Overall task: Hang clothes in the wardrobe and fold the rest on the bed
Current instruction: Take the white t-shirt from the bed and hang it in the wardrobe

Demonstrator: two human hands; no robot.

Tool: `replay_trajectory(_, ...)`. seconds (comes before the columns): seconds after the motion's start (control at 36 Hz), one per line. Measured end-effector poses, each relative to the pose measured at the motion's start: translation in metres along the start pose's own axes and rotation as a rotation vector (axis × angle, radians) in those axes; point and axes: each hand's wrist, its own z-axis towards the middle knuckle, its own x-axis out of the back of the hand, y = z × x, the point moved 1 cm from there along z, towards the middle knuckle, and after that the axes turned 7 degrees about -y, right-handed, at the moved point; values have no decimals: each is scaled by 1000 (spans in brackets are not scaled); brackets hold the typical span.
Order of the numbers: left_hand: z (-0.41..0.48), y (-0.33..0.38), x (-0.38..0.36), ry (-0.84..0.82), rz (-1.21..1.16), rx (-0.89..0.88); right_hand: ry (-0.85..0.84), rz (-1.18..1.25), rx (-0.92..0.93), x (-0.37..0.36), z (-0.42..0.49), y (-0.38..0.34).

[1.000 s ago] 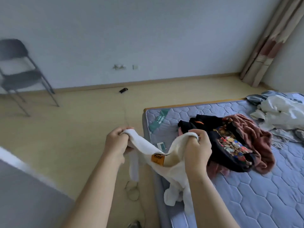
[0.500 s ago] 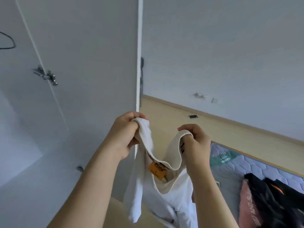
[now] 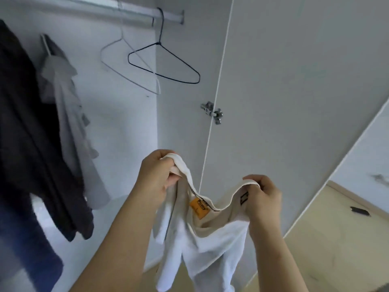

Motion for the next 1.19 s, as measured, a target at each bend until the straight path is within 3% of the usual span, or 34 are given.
replay_trajectory(0.17,27,26,80,214,-31,-63,-124,15,-1,-83,5,-1)
replay_trajectory(0.28,43,43,113,248,-17,-83,-209,2,-11,-125,11,-4)
replay_trajectory(0.72,131,103,143,455,33,-144,-663,-158,89,-242,96,-59)
replay_trajectory(0.81,147,111,139,487,63,-192,-637,-125,182,-250,117,-77)
replay_trajectory(0.92,164,117,135,519,102,-272,-395,-126,489,-262,148,-115)
replay_trajectory(1.0,170,119,129,517,138,-289,-268,-274,669,-278,177,-141)
replay_trajectory(1.11,168,125,122,502,126,-257,-427,-518,617,-306,208,-157)
replay_trajectory(1.19,166,130,123,530,106,-274,-601,-465,481,-326,223,-153)
